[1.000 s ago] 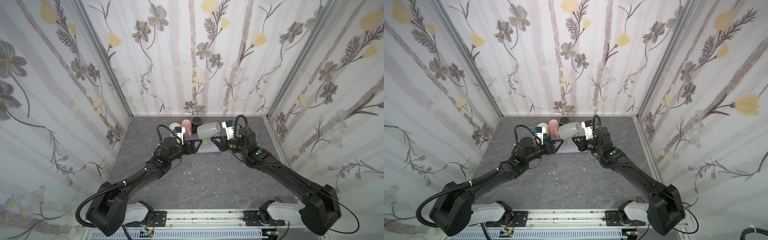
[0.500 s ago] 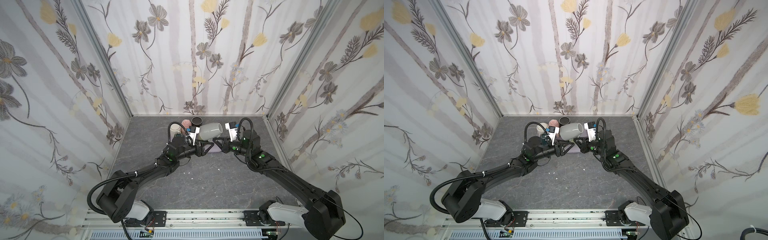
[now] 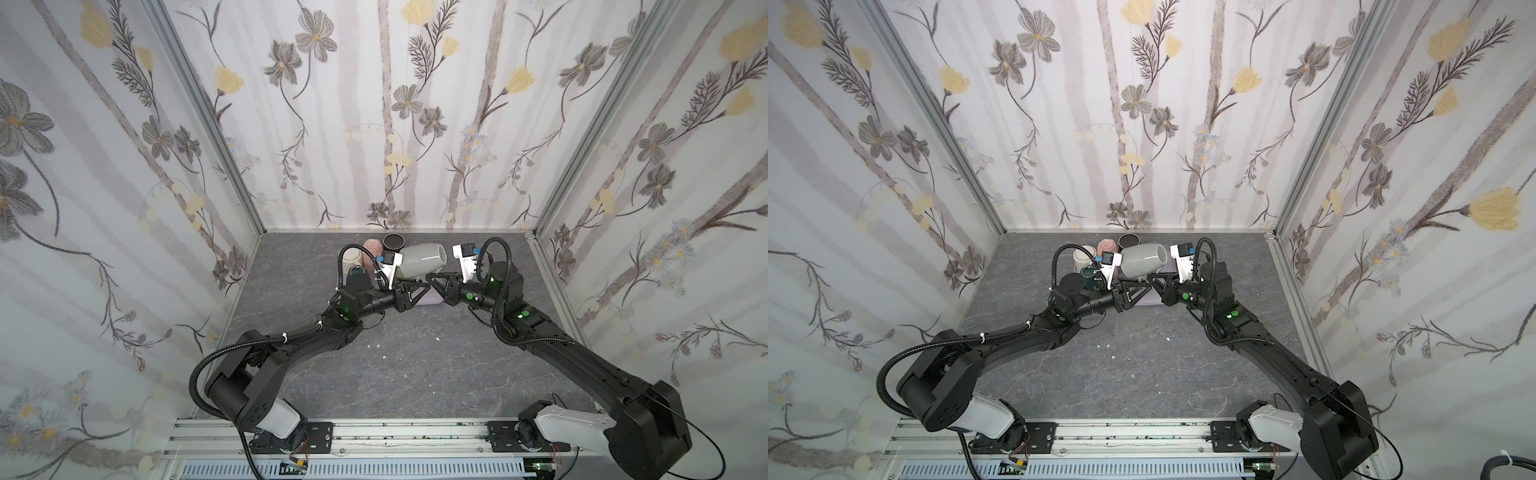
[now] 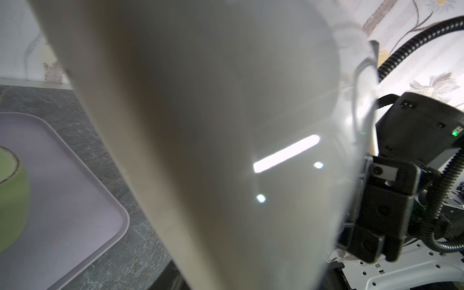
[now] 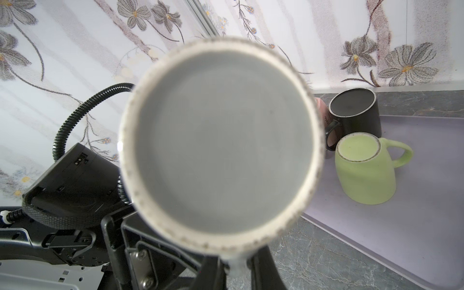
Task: Turn the mug right side up
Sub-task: 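Grasp the grey mug's rim with the left gripper beside the right gripper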
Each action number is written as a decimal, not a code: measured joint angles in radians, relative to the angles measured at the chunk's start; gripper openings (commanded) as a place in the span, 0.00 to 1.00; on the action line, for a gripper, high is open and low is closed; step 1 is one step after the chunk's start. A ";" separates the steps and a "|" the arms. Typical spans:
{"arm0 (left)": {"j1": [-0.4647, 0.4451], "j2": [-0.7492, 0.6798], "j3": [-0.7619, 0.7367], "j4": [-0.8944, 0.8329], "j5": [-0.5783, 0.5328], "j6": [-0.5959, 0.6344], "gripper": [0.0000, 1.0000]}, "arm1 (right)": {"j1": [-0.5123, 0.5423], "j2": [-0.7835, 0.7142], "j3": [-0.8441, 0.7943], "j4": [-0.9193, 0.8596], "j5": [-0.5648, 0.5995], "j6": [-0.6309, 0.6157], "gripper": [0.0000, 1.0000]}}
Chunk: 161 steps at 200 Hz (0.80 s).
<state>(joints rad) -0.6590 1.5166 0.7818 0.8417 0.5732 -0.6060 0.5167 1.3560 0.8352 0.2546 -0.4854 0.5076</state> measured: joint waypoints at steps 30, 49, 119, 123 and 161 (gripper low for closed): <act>0.000 -0.003 -0.005 0.039 0.014 0.000 0.46 | -0.003 0.002 -0.002 0.025 -0.008 0.000 0.00; 0.000 -0.009 -0.012 0.044 0.014 0.000 0.46 | -0.006 0.007 -0.005 0.035 -0.027 0.000 0.00; 0.003 -0.047 -0.016 0.004 -0.005 0.055 0.41 | -0.019 0.028 -0.005 0.078 -0.091 0.008 0.00; 0.003 -0.050 -0.017 -0.001 -0.008 0.059 0.40 | -0.020 0.031 -0.005 0.082 -0.094 0.008 0.00; 0.006 -0.061 -0.018 -0.031 -0.034 0.084 0.38 | -0.023 0.058 -0.003 0.116 -0.118 0.014 0.00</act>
<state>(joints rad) -0.6533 1.4555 0.7643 0.8104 0.5396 -0.5217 0.4934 1.4139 0.8322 0.3710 -0.6033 0.5220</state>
